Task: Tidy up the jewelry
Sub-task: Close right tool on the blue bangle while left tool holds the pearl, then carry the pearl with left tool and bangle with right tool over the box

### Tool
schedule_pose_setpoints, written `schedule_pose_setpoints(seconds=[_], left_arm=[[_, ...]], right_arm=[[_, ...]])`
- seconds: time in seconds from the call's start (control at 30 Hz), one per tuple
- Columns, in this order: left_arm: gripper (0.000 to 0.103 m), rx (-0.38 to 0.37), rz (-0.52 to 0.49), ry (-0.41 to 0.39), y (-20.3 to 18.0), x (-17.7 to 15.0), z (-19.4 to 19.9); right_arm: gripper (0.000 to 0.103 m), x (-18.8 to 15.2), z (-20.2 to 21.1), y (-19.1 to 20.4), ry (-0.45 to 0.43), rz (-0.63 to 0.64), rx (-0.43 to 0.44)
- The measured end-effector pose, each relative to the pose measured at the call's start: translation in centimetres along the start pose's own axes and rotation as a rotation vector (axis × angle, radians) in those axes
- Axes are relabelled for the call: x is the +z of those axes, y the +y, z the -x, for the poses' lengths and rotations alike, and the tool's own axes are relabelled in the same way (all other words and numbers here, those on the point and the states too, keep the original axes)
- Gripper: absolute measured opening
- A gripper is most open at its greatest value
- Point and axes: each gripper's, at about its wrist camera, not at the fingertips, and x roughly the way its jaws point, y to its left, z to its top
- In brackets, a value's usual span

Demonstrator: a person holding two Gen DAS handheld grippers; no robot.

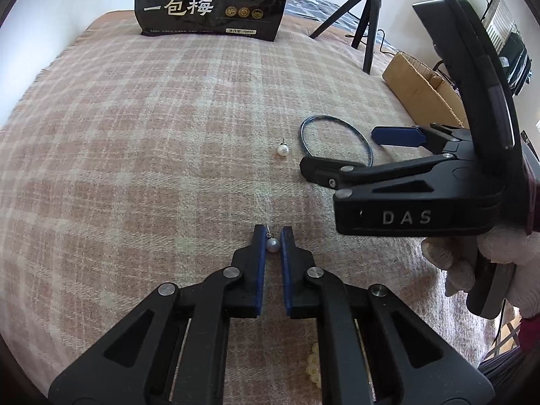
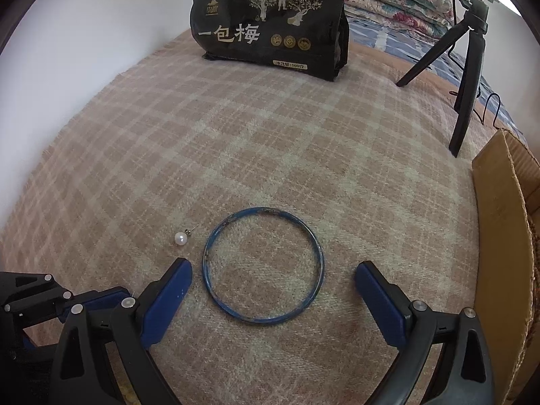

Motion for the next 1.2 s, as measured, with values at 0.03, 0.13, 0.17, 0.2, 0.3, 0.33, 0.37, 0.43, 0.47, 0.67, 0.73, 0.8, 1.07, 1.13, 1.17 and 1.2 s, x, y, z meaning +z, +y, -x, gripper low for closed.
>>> schedule_pose_setpoints(seconds=[0.03, 0.13, 0.17, 0.2, 0.3, 0.33, 0.37, 0.43, 0.47, 0.67, 0.73, 0.8, 1.07, 1.13, 1.17, 1.2], left_arm=[[0.007, 0.0, 0.002, 0.001, 0.1, 0.0, 0.0], [0.007, -0.001, 0.014, 0.002, 0.3, 0.0, 0.1], [0.007, -0.003, 0.018, 0.002, 0.4, 0.1, 0.1], [0.007, -0.003, 0.02, 0.003, 0.4, 0.1, 0.1], [0.007, 0.002, 0.02, 0.0, 0.3, 0.0, 0.2], [0.007, 0.003, 0.02, 0.0, 0.3, 0.1, 0.2], [0.007, 0.004, 0.02, 0.0, 0.2, 0.1, 0.2], [0.007, 0.003, 0.024, -0.001, 0.2, 0.1, 0.3], [0.007, 0.005, 0.025, -0.004, 0.2, 0.2, 0.4], [0.007, -0.003, 0.042, -0.036, 0.3, 0.9, 1.5], [0.007, -0.009, 0.045, -0.047, 0.2, 1.1, 1.9], [0.007, -0.015, 0.043, -0.057, 0.0, 1.4, 2.3], [0.007, -0.042, 0.032, -0.091, -1.3, 2.3, 3.6], [0.007, -0.053, 0.033, -0.097, -1.7, 2.6, 3.9], [0.007, -0.059, 0.032, -0.1, -2.0, 2.7, 4.1], [0.007, -0.063, 0.029, -0.104, -2.2, 2.9, 4.3]], right_arm=[[0.099, 0.0, -0.1, 0.3, 0.003, 0.014, -0.01], [0.094, -0.1, -0.1, 0.6, 0.008, 0.033, -0.024], [0.089, -0.1, 0.0, 0.4, 0.008, 0.028, -0.014], [0.086, -0.1, 0.1, 0.3, 0.007, 0.023, -0.01], [0.074, 0.0, 0.4, -0.1, 0.0, 0.005, -0.001], [0.074, 0.0, 0.4, -0.2, 0.001, 0.0, 0.002], [0.073, 0.0, 0.5, -0.1, -0.001, -0.001, 0.001], [0.073, -0.1, 0.6, 0.0, -0.007, -0.001, -0.004], [0.073, -0.1, 0.8, 0.0, -0.01, -0.001, -0.003], [0.073, 0.5, 3.0, -0.3, -0.062, -0.022, 0.014], [0.073, 0.6, 3.9, -0.5, -0.08, -0.029, 0.018], [0.073, 0.6, 4.8, -0.6, -0.097, -0.035, 0.019], [0.073, 0.9, 8.4, -1.7, -0.162, -0.061, 0.024], [0.073, 0.9, 9.3, -2.1, -0.18, -0.066, 0.022], [0.073, 0.8, 9.8, -2.3, -0.19, -0.068, 0.02], [0.073, 0.8, 10.3, -2.4, -0.2, -0.069, 0.019]])
